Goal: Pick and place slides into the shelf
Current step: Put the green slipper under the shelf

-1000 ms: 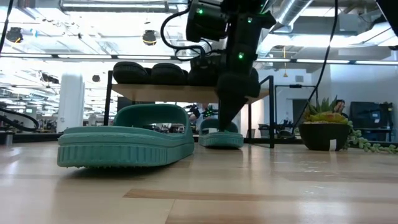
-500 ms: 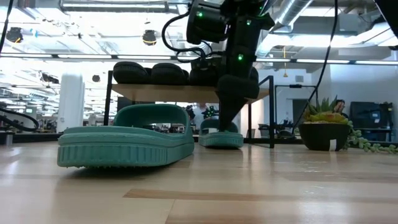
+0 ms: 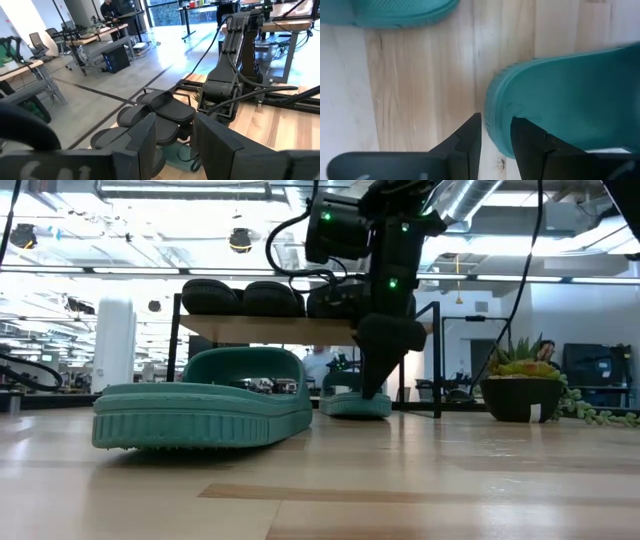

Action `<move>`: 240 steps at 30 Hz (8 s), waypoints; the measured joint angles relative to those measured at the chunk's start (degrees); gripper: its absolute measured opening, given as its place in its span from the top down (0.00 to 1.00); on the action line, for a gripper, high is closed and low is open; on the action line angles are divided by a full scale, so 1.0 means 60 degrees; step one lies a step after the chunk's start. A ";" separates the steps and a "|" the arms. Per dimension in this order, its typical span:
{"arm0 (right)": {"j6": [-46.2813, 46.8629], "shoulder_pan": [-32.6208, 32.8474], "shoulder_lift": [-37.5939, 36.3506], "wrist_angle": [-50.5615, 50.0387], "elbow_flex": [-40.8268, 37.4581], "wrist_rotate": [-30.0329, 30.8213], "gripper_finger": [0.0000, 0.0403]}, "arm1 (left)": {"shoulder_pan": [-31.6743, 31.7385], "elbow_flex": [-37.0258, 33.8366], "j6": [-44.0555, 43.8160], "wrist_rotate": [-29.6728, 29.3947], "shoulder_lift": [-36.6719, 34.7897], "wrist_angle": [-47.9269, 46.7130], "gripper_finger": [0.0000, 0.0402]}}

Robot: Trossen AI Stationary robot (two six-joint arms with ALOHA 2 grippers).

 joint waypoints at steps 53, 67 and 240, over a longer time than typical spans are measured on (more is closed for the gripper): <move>-0.0068 -0.0182 0.0000 0.0653 0.0013 -0.0084 0.83 | 0.0000 0.0000 0.0040 -0.0178 0.0000 -0.0084 0.70; -0.0071 0.0003 0.0000 0.0494 0.0015 -0.0120 0.83 | 0.0000 0.0000 -0.0013 -0.0123 0.0000 -0.0084 0.70; 0.1669 0.5504 -0.3090 -0.1520 0.5377 0.3701 0.76 | 0.0342 -0.5160 0.2768 0.2070 0.0000 0.5315 0.70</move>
